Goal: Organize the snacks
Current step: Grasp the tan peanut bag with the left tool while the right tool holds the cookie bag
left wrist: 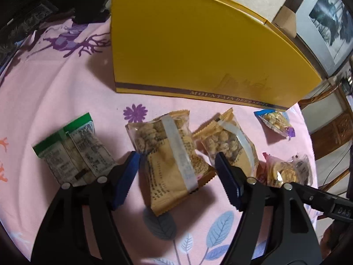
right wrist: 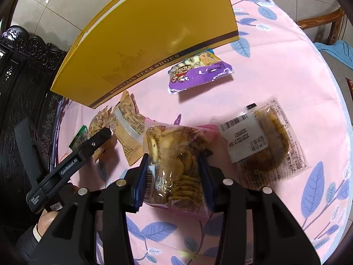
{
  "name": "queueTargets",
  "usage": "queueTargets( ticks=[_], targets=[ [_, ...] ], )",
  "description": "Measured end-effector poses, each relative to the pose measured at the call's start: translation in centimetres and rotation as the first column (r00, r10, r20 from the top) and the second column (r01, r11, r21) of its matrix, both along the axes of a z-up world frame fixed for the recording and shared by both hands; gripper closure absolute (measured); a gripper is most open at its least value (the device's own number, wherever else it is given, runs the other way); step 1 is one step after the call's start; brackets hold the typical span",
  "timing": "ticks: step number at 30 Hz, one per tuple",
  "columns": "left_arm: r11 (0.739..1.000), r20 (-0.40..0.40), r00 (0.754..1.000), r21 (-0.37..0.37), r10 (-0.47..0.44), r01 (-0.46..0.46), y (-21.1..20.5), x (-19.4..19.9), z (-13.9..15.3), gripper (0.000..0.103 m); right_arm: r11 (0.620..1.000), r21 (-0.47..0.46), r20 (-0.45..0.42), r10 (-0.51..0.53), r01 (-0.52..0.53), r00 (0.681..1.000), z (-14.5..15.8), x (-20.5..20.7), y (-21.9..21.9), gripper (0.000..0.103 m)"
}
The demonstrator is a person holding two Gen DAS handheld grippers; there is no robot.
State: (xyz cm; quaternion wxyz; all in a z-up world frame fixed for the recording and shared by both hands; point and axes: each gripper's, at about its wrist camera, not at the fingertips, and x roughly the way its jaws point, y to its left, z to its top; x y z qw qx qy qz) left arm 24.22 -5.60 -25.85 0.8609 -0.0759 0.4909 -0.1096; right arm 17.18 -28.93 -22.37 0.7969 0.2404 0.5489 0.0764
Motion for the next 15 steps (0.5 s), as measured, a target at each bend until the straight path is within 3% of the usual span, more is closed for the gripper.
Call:
queueTargets(
  ticks=[4, 8, 15],
  targets=[
    [1.000, 0.016, 1.000, 0.013, -0.005, 0.004, 0.1, -0.3, 0.0, 0.035, 1.000, -0.001, 0.000, -0.003, 0.003, 1.000, 0.1, -0.1, 0.0, 0.059],
    [1.000, 0.018, 1.000, -0.004, 0.009, -0.009, 0.7, -0.7, 0.6, 0.057, 1.000, -0.008, 0.008, -0.001, 0.001, 1.000, 0.4, -0.4, 0.0, 0.059],
    [0.999, 0.020, 1.000, 0.034, 0.005, -0.005, 1.3, -2.5, 1.1, 0.065, 1.000, -0.016, 0.028, 0.014, -0.014, 0.999, 1.1, -0.8, 0.4, 0.059]
  ],
)
